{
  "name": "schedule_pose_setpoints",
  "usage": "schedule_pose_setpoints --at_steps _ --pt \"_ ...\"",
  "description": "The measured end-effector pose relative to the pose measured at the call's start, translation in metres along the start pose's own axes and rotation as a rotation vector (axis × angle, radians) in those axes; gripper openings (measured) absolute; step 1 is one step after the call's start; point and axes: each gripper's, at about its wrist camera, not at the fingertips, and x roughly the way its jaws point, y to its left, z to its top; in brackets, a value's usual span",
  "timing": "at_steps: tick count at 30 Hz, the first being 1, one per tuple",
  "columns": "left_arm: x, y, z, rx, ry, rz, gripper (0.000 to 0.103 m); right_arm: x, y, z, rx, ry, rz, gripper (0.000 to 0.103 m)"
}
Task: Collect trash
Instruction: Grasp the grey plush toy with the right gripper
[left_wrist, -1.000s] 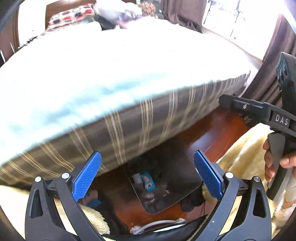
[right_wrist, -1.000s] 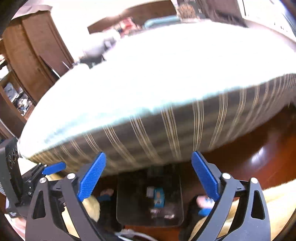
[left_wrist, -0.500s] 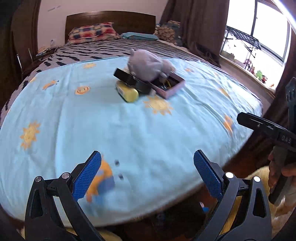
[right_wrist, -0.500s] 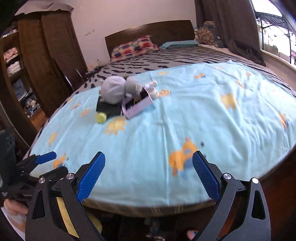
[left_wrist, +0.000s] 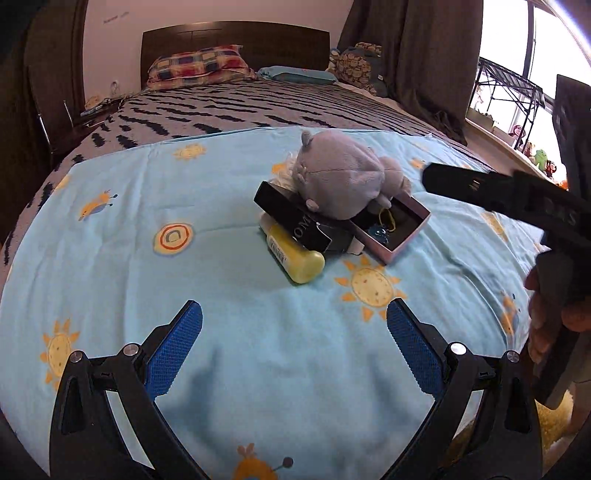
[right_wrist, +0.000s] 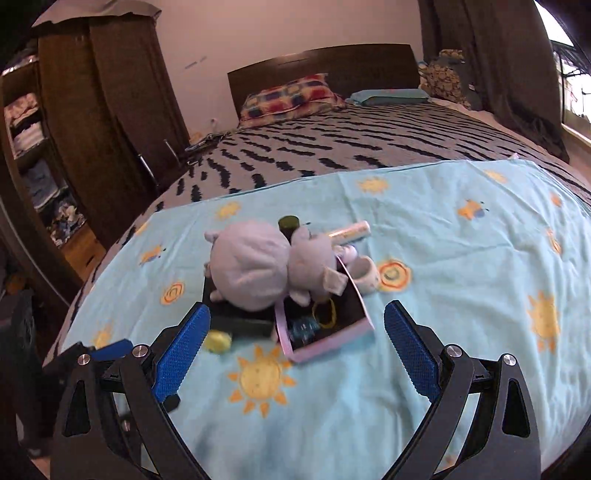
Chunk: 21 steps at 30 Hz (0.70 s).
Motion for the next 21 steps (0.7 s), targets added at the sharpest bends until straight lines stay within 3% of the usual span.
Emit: schedule_pose_setpoints --at_steps 5,13,21 --pt "0.008 0.007 0.003 -0.012 0.005 0.008 0.095 0.027 0.01 0.01 0.004 0.018 0.015 0.096" --pt "0.011 0.017 0.006 -0.021 0.002 0.02 0.095 0.042 0.04 0.031 -0.052 -0.024 0.061 0.096" --pt "0.013 0.025 0.01 -0.034 0.003 0.023 0.095 0.072 0.063 0.032 -0.176 0.009 -0.024 0.095"
